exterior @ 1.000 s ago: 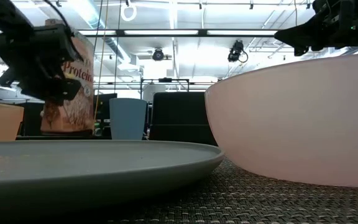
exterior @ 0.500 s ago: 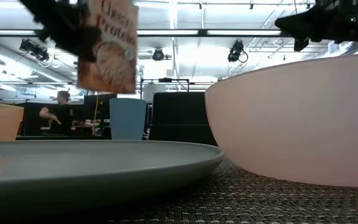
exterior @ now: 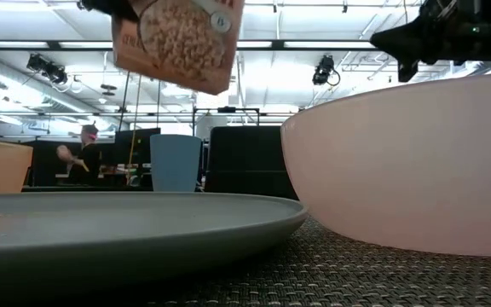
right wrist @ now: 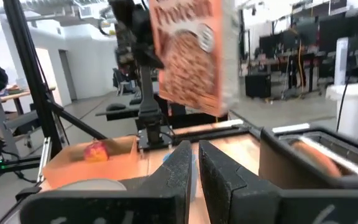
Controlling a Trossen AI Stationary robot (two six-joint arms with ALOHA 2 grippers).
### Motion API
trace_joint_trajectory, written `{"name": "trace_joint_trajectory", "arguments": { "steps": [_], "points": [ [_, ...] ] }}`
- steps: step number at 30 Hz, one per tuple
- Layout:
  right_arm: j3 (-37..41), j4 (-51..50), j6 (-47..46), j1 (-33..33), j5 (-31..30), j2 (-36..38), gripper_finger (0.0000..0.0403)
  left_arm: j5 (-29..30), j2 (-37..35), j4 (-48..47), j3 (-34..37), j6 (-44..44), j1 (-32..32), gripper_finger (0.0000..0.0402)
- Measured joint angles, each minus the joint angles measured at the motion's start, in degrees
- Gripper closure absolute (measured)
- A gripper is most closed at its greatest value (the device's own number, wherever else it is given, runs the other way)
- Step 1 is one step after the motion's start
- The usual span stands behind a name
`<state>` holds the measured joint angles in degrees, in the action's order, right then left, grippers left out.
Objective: Arrange a breakfast setting
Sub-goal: Pour the cereal from the cereal box into the light orange bowl
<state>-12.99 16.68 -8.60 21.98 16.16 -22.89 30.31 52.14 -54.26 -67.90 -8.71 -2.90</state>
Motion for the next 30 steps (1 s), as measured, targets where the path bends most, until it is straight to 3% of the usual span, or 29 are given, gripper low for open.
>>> {"name": "trace_joint_trajectory", "arguments": {
  "steps": [8,15,23,30],
  "points": [
    [-4.9,-5.7,-0.7,-0.6,0.0,-3.9,0.0364,-11.0,6.9,-2.7,-7.0,3.4,-0.6,0.0274],
    [-11.8,-16.3,0.7,-0.6,-1.6,-4.6,0.0364,-12.3,20.8,-21.6,-21.8,1.6,-4.8,0.0274],
    [-10.0,-17.5,-2.3,-1.9,-1.7,-5.6,0.0364,-16.3,32.6,-35.5,-37.4,-1.4,-9.3,0.0274],
    [-6.0,-16.1,-7.4,-7.7,-4.8,-6.0,0.0364,-17.6,35.0,-35.6,-40.0,-1.4,-14.2,0.0274]
  ]
}}
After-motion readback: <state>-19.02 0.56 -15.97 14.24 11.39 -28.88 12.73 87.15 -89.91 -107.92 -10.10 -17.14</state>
